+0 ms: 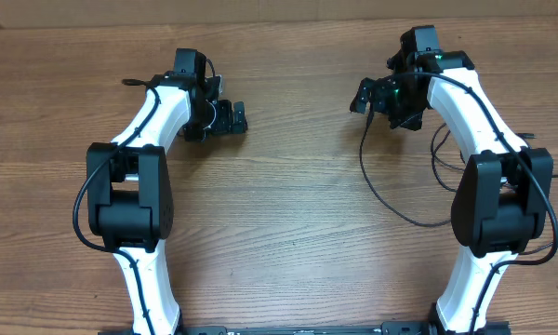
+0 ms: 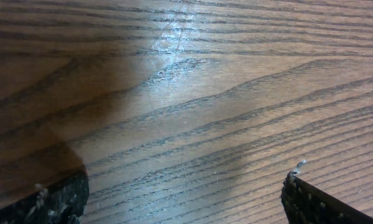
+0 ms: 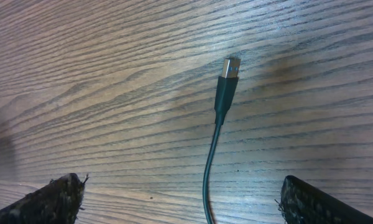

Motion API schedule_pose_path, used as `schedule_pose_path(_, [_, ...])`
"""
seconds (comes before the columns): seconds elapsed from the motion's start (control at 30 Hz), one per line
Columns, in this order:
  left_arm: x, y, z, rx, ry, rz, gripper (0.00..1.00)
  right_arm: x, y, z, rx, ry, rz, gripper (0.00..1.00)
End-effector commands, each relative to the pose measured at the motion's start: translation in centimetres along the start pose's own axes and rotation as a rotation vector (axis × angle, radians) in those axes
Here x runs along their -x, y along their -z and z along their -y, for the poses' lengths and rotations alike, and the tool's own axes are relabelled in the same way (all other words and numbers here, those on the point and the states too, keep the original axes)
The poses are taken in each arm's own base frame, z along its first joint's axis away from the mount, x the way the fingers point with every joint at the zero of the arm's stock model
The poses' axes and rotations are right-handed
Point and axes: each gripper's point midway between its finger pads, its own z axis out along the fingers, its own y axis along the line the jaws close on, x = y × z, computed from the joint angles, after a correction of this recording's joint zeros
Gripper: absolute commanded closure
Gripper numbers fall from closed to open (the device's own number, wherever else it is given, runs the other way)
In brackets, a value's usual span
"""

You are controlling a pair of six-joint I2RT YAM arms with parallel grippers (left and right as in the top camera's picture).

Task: Untangle cables
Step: 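Raise the right gripper to the upper right above the cables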

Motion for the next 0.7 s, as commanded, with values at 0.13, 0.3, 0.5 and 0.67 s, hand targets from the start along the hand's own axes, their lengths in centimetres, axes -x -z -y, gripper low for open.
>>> schedule_pose_path(0.13, [-3.72, -4.13, -1.15, 0.015, 0.015, -0.129, 0.00, 0.43, 0.52, -0.20, 0.004, 0.002, 0.019, 0.00])
schedule_pose_path(0.3, [-3.72, -4.13, -1.14, 0.015, 0.015, -0.129, 0.00, 0.42, 0.52, -0.19, 0.004, 0.002, 0.019, 0.00])
schedule_pose_path(0.5, [-3.57, -4.16, -1.07, 0.014, 0.012, -0.123, 0.00, 0.42, 0.52, -0.19, 0.004, 0.002, 0.019, 0.00])
schedule_pose_path(0.67, [-3.54, -4.14, -1.15, 0.014, 0.013, -0.122, 0.00, 0.42, 0.52, -0.19, 0.004, 0.002, 0.019, 0.00])
